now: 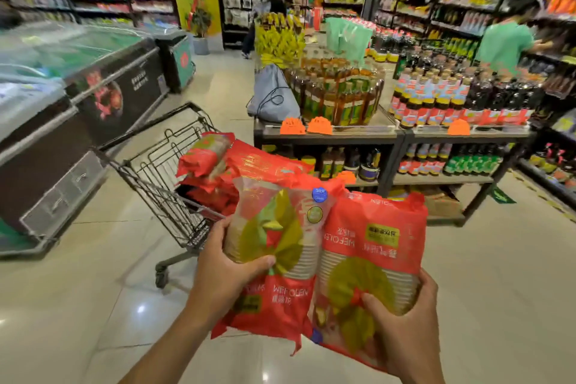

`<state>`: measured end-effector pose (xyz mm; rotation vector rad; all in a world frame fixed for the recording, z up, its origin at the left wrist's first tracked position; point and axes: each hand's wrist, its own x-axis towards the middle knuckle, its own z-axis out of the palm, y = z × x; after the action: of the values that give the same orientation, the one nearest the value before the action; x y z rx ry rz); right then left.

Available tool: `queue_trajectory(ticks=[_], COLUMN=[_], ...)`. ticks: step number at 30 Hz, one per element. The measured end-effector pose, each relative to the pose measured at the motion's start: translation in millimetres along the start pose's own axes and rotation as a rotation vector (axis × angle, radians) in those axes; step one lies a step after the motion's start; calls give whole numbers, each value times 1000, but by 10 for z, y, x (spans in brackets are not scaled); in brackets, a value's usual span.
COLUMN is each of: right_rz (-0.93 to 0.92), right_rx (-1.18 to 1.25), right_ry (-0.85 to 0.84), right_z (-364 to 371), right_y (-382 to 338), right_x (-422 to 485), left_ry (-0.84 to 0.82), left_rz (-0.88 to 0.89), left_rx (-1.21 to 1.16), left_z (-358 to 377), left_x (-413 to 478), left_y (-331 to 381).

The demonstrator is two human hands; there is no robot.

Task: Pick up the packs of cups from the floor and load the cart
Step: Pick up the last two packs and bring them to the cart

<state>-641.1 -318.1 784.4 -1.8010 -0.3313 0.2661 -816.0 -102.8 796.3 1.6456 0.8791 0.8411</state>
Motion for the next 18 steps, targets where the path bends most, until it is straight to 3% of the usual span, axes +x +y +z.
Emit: queue_trajectory(ticks=[7, 18], right_rz=[3, 110], right_rx=[-6, 55], right_ry=[-69, -106], right_z=[1235, 2685], right_y=[-384, -223], right_x=[150, 1376], left_ry=[13, -33], left_rz=[-78, -220], left_rx=[-24, -29], left_z=[-991, -1232], left_x=[901, 2693], left_y=[-327, -866])
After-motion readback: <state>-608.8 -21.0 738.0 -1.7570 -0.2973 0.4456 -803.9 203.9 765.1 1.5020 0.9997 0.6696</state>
